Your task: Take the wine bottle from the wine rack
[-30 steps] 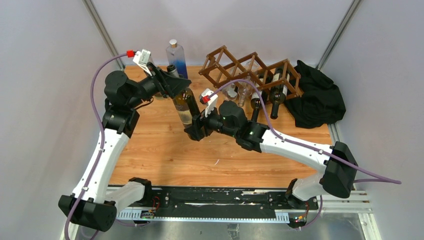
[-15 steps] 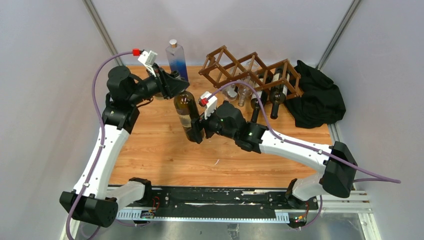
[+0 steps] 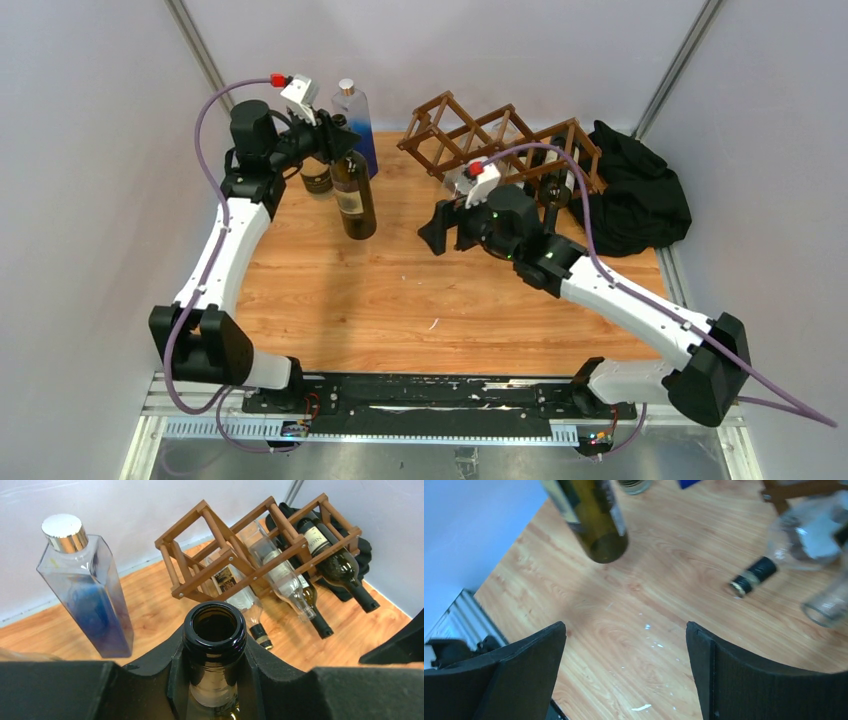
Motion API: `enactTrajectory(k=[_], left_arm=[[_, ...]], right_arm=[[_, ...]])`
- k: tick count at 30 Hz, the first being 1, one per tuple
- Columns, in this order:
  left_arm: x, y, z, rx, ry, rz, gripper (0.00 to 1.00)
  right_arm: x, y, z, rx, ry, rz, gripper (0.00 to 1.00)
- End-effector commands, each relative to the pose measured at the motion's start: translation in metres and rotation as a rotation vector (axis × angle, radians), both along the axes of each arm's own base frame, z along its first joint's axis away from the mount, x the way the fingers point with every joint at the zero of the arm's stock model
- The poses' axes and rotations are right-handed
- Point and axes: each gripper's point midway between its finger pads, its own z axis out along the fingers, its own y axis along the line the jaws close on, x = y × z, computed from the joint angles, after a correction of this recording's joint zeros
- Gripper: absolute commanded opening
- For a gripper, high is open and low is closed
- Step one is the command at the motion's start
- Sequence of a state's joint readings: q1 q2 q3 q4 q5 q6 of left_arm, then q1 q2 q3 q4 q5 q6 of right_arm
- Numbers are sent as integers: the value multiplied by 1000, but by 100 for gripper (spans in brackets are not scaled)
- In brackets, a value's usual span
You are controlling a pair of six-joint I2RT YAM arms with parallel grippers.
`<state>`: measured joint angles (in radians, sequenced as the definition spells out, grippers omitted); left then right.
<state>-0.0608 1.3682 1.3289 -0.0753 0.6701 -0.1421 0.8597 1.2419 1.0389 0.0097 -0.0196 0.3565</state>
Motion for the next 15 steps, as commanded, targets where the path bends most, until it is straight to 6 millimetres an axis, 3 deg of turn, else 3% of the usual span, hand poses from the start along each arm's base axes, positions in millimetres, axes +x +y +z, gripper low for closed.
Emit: enactTrajectory(k=[1,8,15], left_arm=[[19,-1,37,28,-220,-10,0],[51,3,15,129,-285,-5,0],[73,0,1,169,-363,-26,0]], right_arm=[[14,-44,-14,6,138,-136,93],[42,-84,-30,28,288,-314,92],[62,-103,-39,53,338,-437,91]])
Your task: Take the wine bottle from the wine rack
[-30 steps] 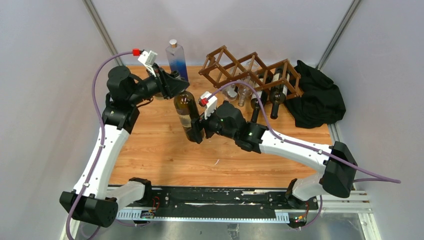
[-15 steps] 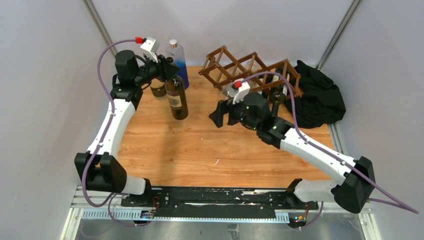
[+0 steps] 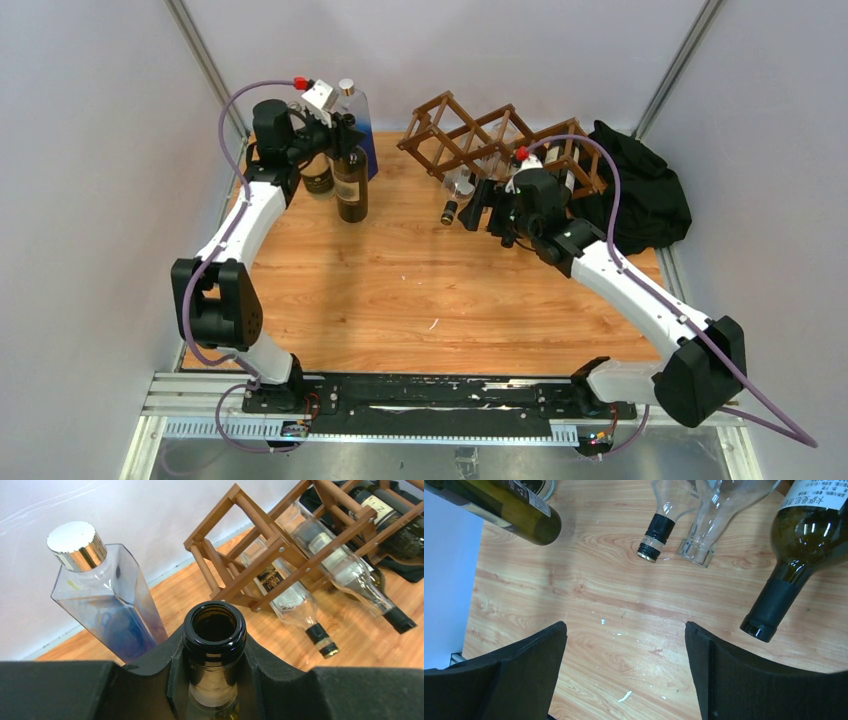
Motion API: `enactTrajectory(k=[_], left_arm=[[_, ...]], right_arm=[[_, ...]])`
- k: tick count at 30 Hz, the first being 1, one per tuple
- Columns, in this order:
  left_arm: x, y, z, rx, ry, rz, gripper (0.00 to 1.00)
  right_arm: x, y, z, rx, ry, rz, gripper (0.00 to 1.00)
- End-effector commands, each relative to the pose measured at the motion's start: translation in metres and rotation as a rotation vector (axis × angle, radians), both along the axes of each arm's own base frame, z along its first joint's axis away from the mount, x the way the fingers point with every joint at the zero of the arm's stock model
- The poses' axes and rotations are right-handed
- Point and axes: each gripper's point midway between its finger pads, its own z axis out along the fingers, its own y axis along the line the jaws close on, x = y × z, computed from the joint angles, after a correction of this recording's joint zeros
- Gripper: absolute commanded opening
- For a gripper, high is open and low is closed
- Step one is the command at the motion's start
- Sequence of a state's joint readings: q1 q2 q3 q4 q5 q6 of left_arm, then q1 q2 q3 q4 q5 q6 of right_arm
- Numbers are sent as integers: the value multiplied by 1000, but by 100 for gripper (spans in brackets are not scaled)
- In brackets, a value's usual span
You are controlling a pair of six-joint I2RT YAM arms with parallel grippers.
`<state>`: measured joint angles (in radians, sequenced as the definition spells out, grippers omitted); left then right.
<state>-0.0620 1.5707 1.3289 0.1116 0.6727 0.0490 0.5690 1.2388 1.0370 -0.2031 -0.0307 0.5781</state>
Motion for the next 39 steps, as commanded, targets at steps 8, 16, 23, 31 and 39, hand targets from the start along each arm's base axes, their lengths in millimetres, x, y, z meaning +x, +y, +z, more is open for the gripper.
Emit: enactTrajectory(k=[8,16,23,31,39], left_arm=[[38,2,32,-26,-293,31,0],[40,2,-1,-71,-258,39,0],[34,8,-14,-72,-225,46,40],[10,15,-12,-18,-180,55,99],[-19,22,11,76,12,61,100]], right_arm=[[25,-22,-2,23,20,-193,89],[35,-29,-13,16,34,-279,89],[48,-35,-16,45,61,-361,87],[74,-33,-25,37,94,-432,82],[105,-39,-43,-26,105,-494,77]])
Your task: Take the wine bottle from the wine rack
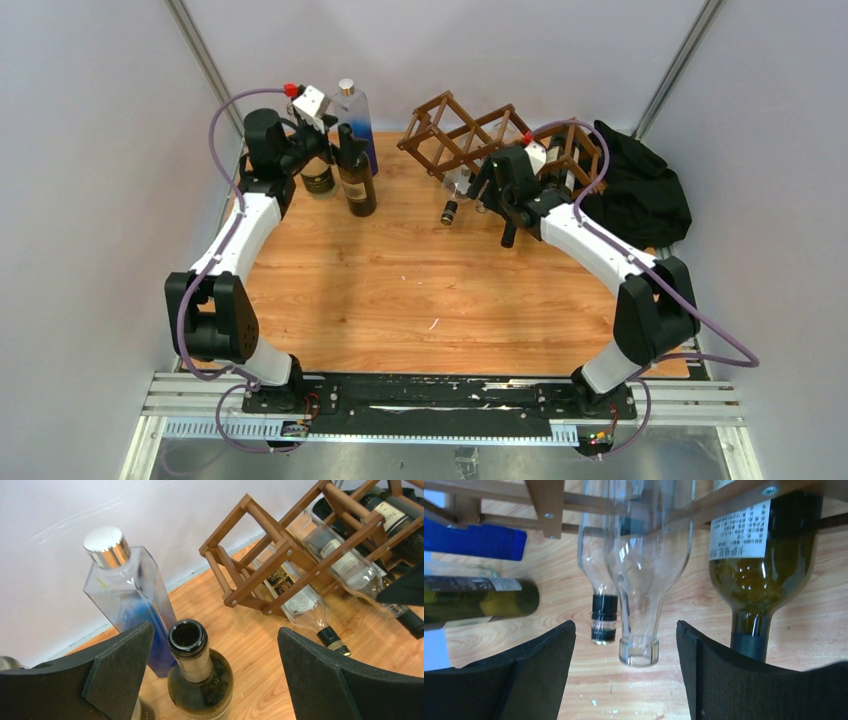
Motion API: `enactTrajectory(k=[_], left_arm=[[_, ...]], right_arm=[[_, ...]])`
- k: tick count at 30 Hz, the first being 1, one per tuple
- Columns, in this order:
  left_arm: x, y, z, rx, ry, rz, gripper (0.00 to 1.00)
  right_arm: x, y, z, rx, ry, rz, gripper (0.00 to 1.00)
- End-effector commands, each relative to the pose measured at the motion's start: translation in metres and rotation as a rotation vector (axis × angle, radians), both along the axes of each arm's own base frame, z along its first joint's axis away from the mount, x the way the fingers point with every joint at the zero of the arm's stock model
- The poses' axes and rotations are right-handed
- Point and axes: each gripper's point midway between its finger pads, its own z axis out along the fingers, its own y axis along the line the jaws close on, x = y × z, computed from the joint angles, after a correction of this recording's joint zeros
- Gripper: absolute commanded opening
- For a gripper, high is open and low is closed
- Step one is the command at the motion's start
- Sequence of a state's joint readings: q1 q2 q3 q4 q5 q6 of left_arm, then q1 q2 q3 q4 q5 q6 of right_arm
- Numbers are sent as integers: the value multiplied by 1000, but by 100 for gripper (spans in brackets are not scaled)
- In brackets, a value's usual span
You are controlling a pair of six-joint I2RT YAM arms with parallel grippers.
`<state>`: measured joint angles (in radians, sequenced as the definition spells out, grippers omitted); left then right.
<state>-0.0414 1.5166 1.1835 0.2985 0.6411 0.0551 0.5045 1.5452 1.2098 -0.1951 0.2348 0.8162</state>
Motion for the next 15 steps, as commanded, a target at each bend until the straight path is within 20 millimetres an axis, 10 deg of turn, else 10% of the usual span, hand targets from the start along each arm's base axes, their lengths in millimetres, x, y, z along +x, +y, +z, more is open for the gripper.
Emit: enactTrajectory(k=[1,15], left_arm=[[-21,9,16,86,151,14,100],[-101,26,42,239,334,23,100]], right_arm=[[20,-15,-7,-44,5,-83,76],[42,-8,-38,-51,44,-113,51]])
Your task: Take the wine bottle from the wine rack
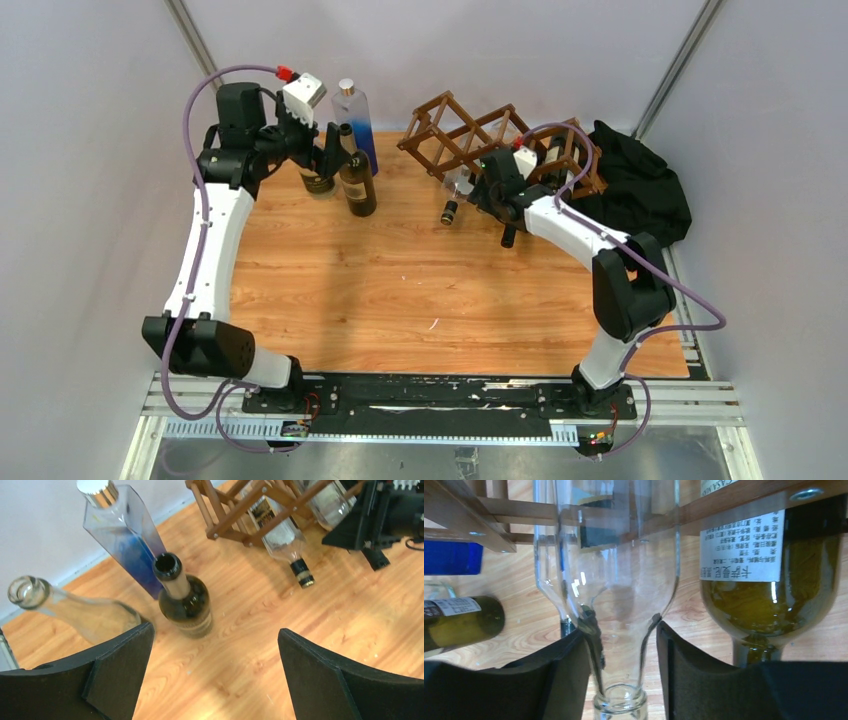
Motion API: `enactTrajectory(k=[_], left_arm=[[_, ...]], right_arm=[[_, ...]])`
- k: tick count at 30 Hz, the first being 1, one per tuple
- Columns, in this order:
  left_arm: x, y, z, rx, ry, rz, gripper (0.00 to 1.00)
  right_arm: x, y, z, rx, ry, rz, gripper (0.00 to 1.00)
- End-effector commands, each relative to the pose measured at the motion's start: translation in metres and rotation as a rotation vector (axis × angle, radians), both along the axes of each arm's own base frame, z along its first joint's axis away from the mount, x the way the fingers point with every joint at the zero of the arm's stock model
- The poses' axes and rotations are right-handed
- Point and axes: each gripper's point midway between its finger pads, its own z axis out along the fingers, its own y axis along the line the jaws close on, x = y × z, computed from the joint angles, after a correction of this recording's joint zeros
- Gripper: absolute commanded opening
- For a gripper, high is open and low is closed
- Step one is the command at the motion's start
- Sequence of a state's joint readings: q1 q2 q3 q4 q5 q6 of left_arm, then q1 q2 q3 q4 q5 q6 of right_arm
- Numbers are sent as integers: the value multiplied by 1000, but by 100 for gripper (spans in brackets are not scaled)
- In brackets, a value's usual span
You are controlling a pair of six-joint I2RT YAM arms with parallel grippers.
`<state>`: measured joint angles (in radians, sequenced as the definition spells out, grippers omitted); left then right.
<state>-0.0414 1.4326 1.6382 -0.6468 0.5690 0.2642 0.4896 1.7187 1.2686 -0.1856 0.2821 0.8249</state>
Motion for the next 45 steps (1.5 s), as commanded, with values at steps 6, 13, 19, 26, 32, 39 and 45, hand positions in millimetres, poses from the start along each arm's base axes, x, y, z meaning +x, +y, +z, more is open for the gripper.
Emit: enactTrajectory(k=[6,13,19,26,32,39,45], left_arm=[[-48,9,-3,44,69,11,100],[-62,6,-10,8,104,19,100],[-70,6,-14,24,96,0,100],[-80,6,-17,42,94,-24,100],[-81,5,-22,46,103,-32,100],[-81,1,-30,44,118,-68,100],[-83,-4,-33,34,123,-108,100]], right_arm=[[9,2,14,65,-44,-23,10],[-13,2,15,96,-18,7,0],[-38,3,14,99,-23,19,0],[-64,5,22,109,-46,51,0],[-85,14,40,120,-76,101,0],[-109,12,54,148,-101,108,0],[-126,7,56,167,-94,123,0]])
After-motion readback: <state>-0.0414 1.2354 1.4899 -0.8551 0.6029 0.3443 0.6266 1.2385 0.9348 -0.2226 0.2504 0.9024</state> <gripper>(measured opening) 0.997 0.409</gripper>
